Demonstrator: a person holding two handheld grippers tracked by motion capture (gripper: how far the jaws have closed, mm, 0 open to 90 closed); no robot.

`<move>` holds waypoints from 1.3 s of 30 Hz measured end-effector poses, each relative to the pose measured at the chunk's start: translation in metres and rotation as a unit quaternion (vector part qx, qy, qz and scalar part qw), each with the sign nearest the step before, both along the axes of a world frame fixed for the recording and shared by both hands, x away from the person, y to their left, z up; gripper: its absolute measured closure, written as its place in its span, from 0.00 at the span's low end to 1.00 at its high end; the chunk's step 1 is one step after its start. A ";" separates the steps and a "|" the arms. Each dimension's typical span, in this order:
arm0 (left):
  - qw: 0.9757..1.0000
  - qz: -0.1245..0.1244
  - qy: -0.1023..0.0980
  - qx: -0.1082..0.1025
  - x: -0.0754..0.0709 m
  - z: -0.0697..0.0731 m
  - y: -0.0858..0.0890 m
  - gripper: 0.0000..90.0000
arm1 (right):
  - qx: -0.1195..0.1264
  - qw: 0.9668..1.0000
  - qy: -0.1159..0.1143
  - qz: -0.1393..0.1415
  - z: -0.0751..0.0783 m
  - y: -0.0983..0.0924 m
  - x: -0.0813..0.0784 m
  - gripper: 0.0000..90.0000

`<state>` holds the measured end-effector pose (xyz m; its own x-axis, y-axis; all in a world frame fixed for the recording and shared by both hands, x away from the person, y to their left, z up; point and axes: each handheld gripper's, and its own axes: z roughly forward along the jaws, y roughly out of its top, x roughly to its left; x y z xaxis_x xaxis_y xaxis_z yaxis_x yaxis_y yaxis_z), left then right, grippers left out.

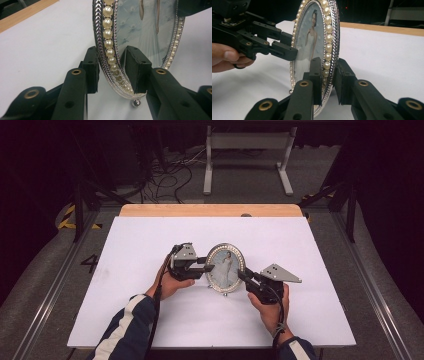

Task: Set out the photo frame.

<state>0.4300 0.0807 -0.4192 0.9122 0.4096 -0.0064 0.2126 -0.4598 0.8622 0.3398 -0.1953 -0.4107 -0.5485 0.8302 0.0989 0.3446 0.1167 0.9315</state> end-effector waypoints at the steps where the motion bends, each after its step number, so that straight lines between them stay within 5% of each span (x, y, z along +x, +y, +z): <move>1: 1.000 0.000 0.000 0.001 -0.001 0.000 0.001 0.74 | 0.000 1.000 0.001 -0.002 0.000 0.000 0.001 0.86; 28: 1.000 0.023 0.002 -0.001 -0.013 -0.003 0.010 0.75 | -0.028 1.000 0.000 0.013 0.002 0.008 0.016 0.81; 39: 1.000 0.019 0.000 -0.004 -0.013 -0.004 0.012 0.76 | -0.077 0.997 -0.007 0.008 -0.002 0.008 0.004 0.75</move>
<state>0.4168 0.0924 -0.4229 0.8963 0.4433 -0.0103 0.2302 -0.4453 0.8653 0.3441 -0.1870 -0.4126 -0.5622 0.8261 -0.0378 0.3278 0.2646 0.9069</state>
